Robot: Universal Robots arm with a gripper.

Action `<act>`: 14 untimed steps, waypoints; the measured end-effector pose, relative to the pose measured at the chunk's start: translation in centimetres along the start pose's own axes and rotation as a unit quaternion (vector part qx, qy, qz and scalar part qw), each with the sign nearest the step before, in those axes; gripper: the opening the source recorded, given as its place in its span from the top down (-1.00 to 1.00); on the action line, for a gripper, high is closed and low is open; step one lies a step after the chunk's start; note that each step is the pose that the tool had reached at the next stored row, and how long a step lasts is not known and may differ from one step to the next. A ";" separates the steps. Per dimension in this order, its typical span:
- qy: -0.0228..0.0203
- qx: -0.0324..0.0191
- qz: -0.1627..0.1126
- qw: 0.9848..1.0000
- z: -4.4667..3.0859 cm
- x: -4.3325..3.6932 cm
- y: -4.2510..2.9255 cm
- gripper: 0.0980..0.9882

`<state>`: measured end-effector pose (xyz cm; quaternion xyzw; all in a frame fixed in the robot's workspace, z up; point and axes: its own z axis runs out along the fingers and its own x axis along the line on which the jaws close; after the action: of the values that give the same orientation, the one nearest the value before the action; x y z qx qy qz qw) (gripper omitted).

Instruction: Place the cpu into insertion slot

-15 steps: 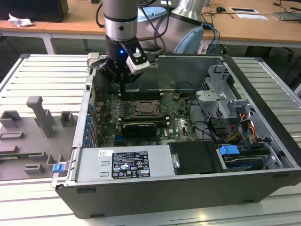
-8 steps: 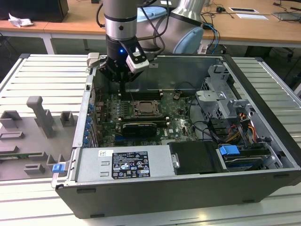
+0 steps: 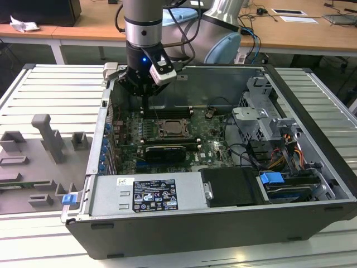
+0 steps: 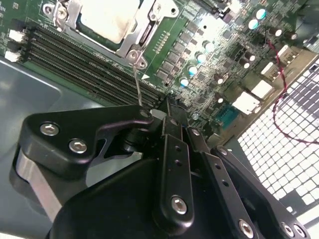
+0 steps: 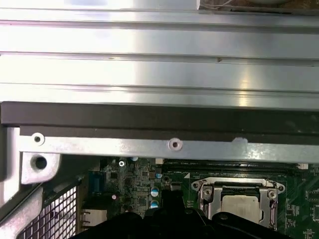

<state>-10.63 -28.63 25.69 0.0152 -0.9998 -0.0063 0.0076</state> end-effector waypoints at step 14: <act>0.000 0.000 0.000 1.000 0.00 -0.89 0.05 0.98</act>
<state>-9.74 -28.55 25.68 0.0147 -0.9998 -0.0063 0.0076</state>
